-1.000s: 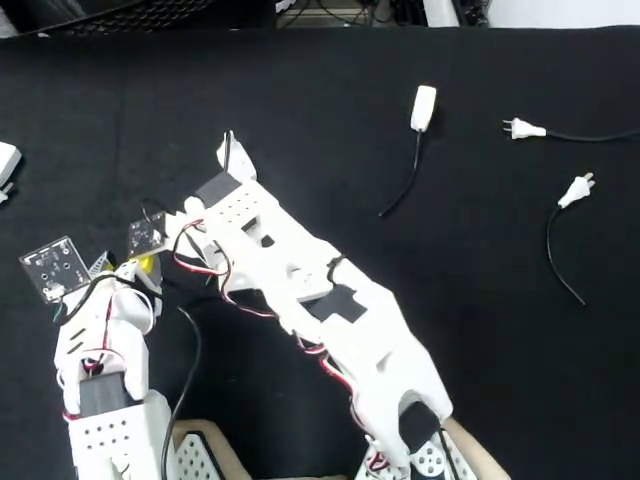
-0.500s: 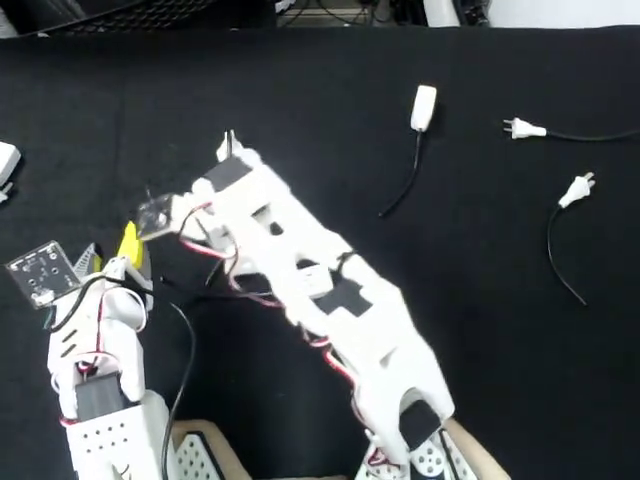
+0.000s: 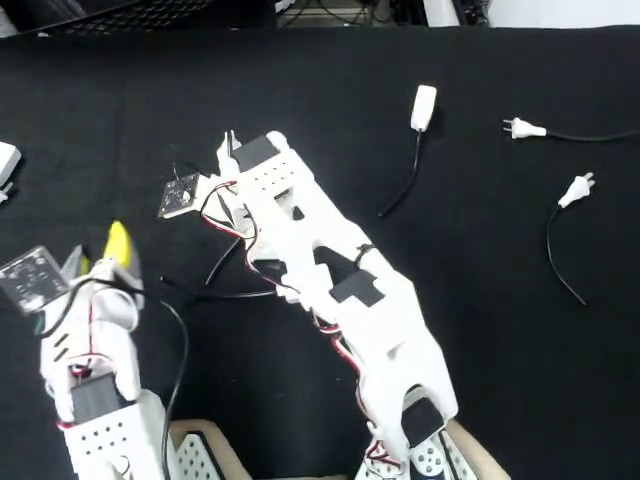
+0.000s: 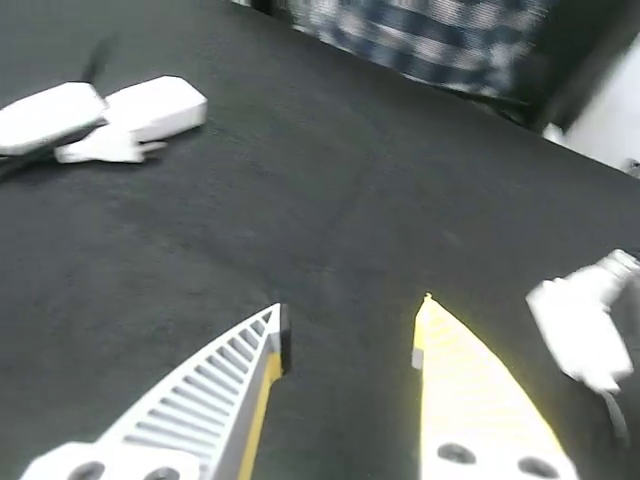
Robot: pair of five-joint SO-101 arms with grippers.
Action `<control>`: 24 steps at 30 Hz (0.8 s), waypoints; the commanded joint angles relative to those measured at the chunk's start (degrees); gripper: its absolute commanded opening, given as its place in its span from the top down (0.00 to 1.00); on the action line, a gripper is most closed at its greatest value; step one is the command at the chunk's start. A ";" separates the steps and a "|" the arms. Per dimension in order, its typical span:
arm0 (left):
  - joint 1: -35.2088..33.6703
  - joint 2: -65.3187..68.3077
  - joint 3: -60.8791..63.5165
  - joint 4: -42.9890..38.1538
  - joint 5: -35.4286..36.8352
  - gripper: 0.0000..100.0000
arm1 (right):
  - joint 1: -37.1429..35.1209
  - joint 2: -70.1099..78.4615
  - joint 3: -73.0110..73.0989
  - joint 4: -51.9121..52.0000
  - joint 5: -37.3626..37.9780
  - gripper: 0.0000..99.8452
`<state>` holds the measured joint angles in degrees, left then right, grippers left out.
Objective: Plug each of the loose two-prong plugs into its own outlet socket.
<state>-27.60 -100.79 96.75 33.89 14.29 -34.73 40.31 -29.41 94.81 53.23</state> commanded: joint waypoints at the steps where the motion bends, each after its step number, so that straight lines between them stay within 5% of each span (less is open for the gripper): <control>1: -8.48 -0.35 0.84 0.26 -0.18 0.78 | -2.73 -3.91 -2.51 0.18 -2.02 0.75; 17: -53.85 -0.35 0.84 15.65 -0.26 0.77 | -10.37 -2.95 3.91 -8.35 -11.34 0.75; 20: -57.01 -0.35 0.84 15.56 -3.34 0.77 | -10.46 -2.77 6.20 -8.70 -11.08 0.75; 24: -53.05 -0.35 0.84 15.56 -5.80 0.77 | -10.29 -2.86 7.87 -8.70 -10.99 0.75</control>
<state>-82.73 -100.88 96.75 49.19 10.24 -44.57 40.31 -21.76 86.55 42.42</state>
